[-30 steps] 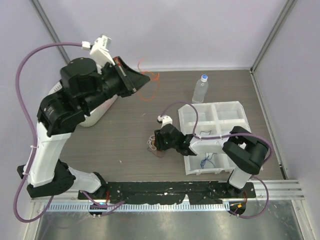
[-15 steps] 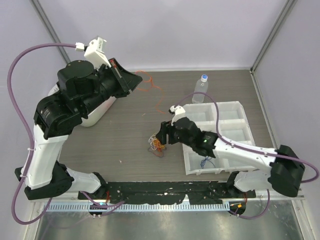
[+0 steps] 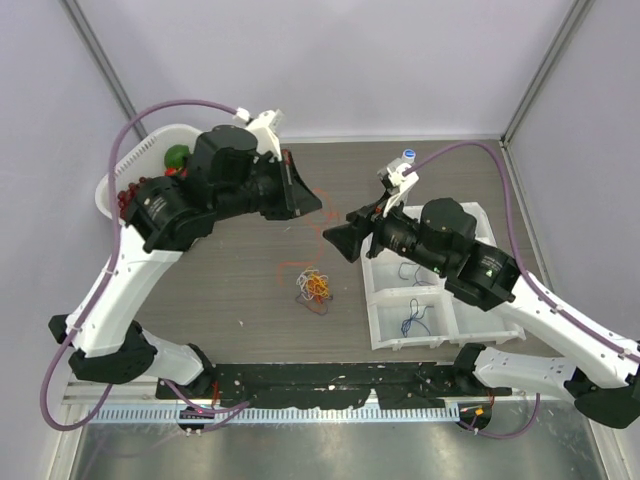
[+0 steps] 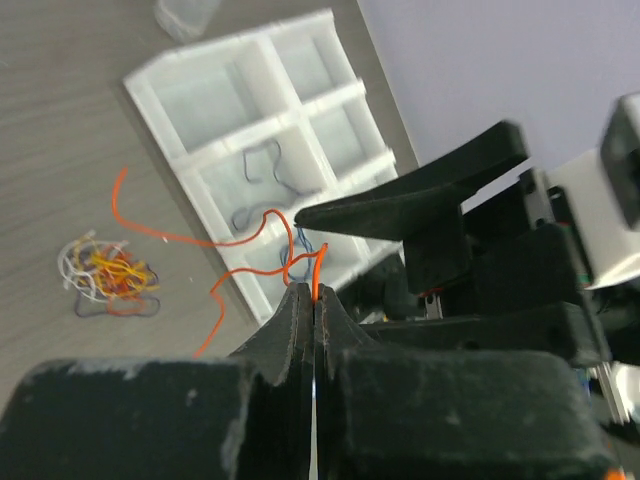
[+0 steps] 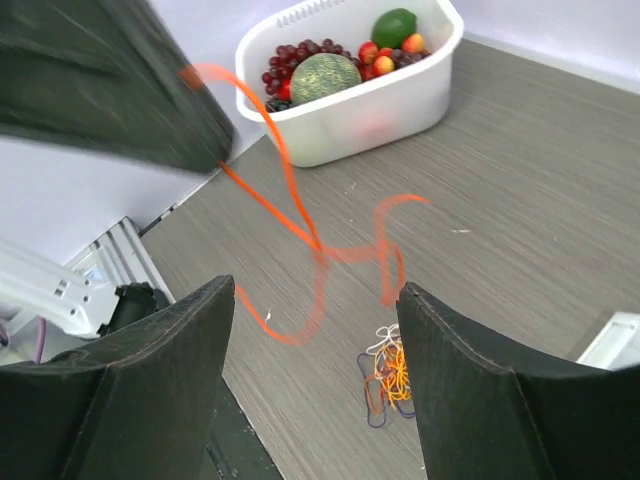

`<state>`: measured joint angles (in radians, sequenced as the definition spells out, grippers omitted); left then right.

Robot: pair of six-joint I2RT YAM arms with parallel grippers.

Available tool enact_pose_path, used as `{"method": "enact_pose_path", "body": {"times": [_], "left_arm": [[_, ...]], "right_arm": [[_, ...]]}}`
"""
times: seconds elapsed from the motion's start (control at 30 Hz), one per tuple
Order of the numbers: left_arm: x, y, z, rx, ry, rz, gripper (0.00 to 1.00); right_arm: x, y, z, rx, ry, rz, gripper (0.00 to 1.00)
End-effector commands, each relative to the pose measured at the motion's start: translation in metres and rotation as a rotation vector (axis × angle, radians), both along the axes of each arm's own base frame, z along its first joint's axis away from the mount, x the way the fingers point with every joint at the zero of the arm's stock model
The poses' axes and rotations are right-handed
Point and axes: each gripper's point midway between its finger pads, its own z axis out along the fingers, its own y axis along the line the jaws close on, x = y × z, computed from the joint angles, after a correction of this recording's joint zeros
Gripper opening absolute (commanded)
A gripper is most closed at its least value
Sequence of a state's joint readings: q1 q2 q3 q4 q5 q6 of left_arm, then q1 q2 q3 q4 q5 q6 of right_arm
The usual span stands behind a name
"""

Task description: Untangle the cables

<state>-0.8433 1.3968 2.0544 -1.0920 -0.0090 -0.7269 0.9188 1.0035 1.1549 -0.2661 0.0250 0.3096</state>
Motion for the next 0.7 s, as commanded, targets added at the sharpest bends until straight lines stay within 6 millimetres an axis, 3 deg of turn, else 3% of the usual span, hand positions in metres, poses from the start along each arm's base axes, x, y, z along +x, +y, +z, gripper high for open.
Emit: {"method": "enact_pose_path", "body": {"times": [0.0,0.17,0.33,0.5,0.6,0.63,0.67], "left_arm": [[-0.029,-0.029,-0.024,-0.012,0.115,-0.230,0.00],[-0.036,-0.036,-0.034,-0.018,0.150,-0.280,0.00],[-0.037,-0.042,-0.029,-0.051,0.138,-0.309,0.00],[-0.039,-0.047,-0.021,-0.088,0.135,-0.329,0.00],[-0.037,-0.048,-0.021,-0.085,0.142,-0.321,0.00],[-0.036,-0.048,-0.023,-0.079,0.149,-0.315,0.00],[-0.035,-0.048,-0.023,-0.075,0.150,-0.307,0.00]], "right_arm": [[-0.017,0.001,0.015,-0.075,-0.104,0.137,0.71],[-0.028,-0.001,0.027,-0.066,-0.107,0.194,0.71],[-0.024,-0.009,0.012,-0.124,-0.089,0.158,0.70],[-0.027,-0.007,-0.001,-0.120,-0.056,0.173,0.57],[-0.020,-0.014,-0.005,-0.085,-0.051,0.097,0.26],[-0.018,-0.014,-0.003,-0.066,-0.057,0.086,0.20],[-0.018,-0.017,-0.006,-0.054,-0.042,0.066,0.04]]}}
